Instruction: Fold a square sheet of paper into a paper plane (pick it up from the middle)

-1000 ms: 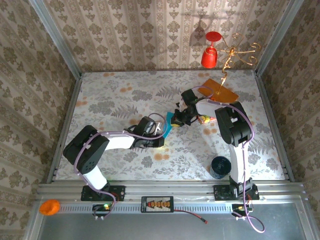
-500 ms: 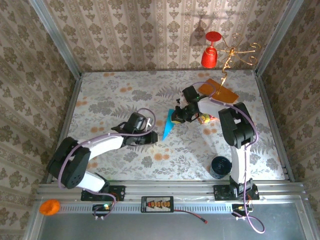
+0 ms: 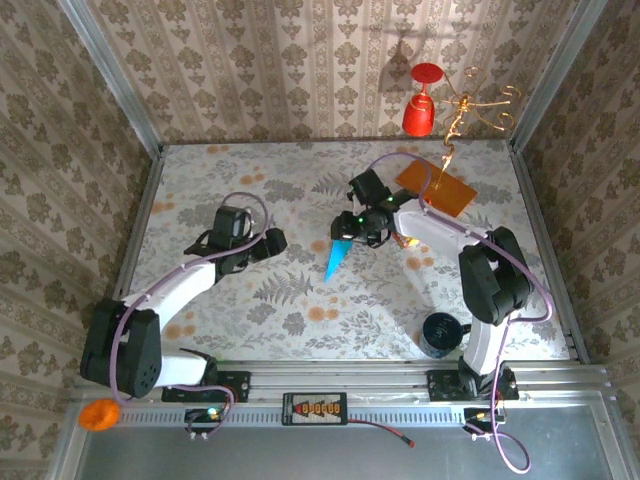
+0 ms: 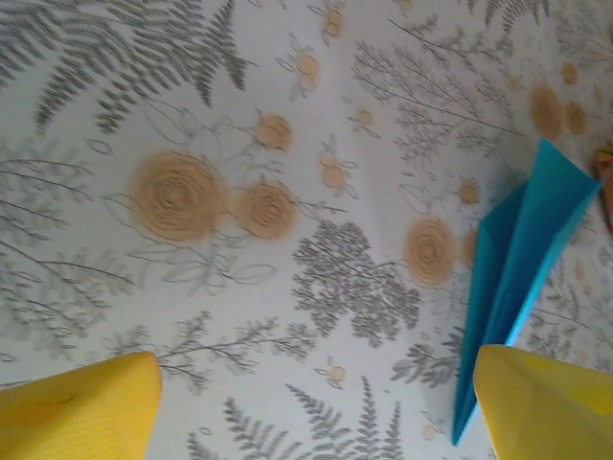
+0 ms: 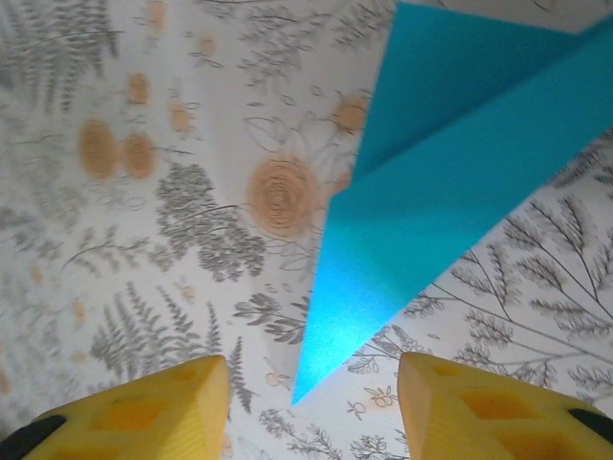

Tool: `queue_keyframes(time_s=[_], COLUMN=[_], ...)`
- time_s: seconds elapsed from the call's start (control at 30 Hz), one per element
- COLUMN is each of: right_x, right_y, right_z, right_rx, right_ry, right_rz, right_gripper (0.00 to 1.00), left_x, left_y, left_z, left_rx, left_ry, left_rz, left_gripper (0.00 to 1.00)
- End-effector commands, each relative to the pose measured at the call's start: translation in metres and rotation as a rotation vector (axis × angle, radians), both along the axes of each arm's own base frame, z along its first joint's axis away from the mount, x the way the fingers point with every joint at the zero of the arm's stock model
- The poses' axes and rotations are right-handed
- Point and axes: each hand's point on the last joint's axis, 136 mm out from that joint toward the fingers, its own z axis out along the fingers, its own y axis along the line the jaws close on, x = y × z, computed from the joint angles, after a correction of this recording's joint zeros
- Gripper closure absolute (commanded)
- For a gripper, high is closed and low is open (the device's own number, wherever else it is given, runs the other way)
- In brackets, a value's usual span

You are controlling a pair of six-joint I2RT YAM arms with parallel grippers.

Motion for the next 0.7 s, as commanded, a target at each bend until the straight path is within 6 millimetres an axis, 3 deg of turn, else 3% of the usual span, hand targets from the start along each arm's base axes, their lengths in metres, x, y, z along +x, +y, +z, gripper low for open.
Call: queue_keyframes(time_s=[0.0, 0.23, 0.4, 0.67], right_x=[0.002, 0.011, 0.020, 0.022], right_y=[-0.020, -0.013, -0.006, -0.014], right_z=[-0.020, -0.032, -0.038, -0.047], right_rx=[-0.195, -0.346, -0.375, -0.454], right_ry=[-0.003, -0.024, -0.017, 0.015], right_rz=[-0.131, -0.162, -0.169, -0.189], right_gripper=[0.44, 0.39, 0.40, 0.46], left_x=[0.006, 0.000, -0.004, -0.003], left_y=[0.018, 0.027, 0.027, 0.027], left_z=[0.006, -0.005, -0.013, -0.019], left_rx=[0.068, 0.075, 0.069, 0.072], left_ry=[-0.051, -0.033, -0.012, 0.008], left_rz=[0.036, 0.022, 0.003, -0.005], left_gripper=[0.07, 0.01, 0.00, 0.00])
